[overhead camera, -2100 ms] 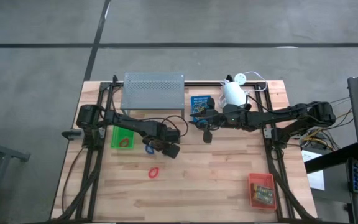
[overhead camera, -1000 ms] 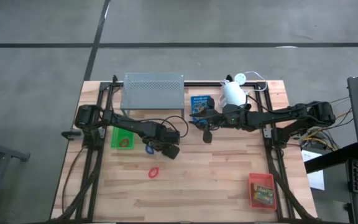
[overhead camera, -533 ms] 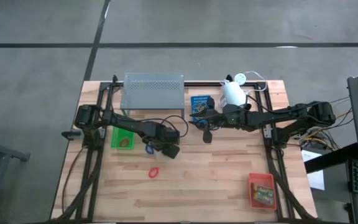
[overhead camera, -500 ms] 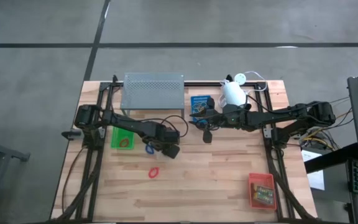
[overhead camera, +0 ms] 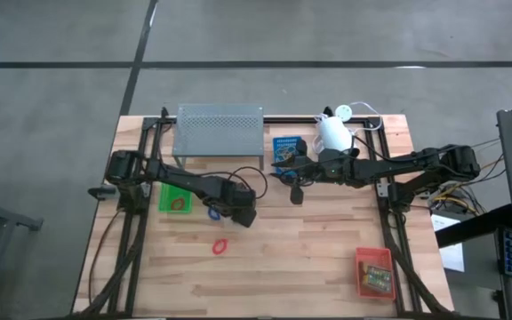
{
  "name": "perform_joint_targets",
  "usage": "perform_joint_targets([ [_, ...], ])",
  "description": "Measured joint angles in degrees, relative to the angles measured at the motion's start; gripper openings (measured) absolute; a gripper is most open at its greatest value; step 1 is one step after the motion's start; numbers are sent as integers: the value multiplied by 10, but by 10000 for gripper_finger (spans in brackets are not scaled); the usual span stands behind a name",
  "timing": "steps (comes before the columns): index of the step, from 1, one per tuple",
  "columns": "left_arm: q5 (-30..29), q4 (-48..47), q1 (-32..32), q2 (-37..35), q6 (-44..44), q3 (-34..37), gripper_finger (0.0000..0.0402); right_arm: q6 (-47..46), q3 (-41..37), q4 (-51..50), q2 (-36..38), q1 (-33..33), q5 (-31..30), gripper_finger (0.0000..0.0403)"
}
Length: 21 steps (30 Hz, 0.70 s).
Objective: Pick & Place Office Desk Supplies
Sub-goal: Put the blue spring keychain into the green bin
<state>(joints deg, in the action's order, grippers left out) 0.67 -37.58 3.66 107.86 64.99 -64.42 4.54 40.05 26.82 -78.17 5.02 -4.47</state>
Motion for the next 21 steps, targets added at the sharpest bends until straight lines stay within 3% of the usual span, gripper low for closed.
perform_joint_targets([
  [6, 17, 39, -1, -5, 19, 33, 118, 0, 0, 0, 0, 0, 0, 127],
  [21, 19, 55, -1, -4, 15, 36, 118, 0, 0, 0, 0, 0, 0, 127],
])
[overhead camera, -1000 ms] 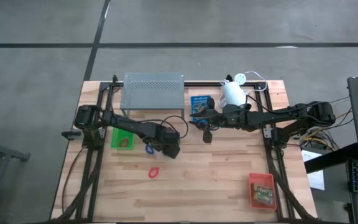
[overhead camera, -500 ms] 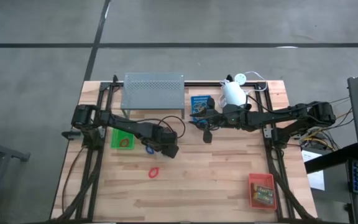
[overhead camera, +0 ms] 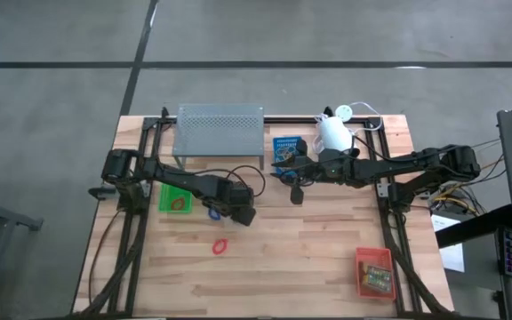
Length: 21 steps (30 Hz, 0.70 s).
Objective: Pick & Place Office Desk Supplies
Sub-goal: Put the blue spring keychain into the green bin
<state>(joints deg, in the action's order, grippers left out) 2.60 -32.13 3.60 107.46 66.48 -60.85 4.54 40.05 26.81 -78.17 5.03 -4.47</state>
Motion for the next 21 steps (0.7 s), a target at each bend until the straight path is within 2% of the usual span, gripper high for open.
perform_joint_targets([
  [8, 2, 5, 0, 0, -1, 0, 116, 0, 0, 0, 0, 0, 0, 127],
  [16, 2, 0, 0, 0, -1, 0, 46, 0, 0, 0, 0, 0, 0, 127],
  [21, 2, -1, 0, 0, 0, 1, 43, 0, 0, 0, 0, 0, 0, 127],
])
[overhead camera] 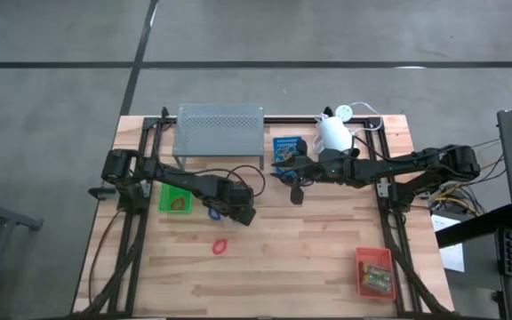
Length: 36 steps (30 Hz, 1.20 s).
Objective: Pick & Place Office Desk Supplies
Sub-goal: Put the blue spring keychain into the green bin
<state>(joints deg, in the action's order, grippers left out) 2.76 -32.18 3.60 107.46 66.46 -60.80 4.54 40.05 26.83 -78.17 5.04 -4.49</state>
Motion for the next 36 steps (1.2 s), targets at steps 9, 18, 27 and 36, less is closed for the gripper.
perform_joint_targets([
  [9, 0, 0, 0, 0, 0, 0, 59, 0, 0, 0, 0, 0, 0, 127],
  [18, -3, -3, 0, -13, 0, 1, 56, 0, 0, 0, 0, 0, 0, 127],
  [27, -12, -18, 2, -31, 0, 2, 56, 0, 0, 0, 0, 0, 0, 127],
  [36, -19, -33, 1, -36, 0, 1, 56, 0, 0, 0, 0, 0, 0, 127],
])
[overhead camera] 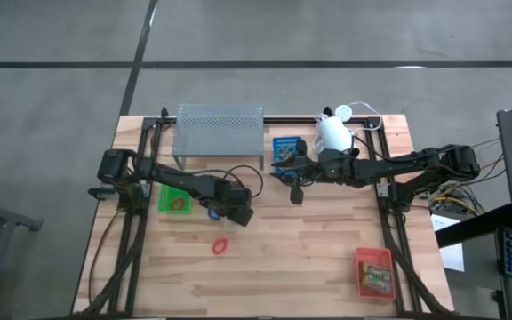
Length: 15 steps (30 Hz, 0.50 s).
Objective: Pick & Place Office Desk Supplies
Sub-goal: Put the blue spring keychain into the green bin
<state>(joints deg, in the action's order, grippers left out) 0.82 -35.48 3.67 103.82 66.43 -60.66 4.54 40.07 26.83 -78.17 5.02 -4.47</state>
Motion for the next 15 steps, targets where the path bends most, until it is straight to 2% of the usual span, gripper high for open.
perform_joint_targets([
  [15, -60, -6, 0, -59, -20, -1, 54, 0, 0, 0, 0, 0, 0, 127],
])
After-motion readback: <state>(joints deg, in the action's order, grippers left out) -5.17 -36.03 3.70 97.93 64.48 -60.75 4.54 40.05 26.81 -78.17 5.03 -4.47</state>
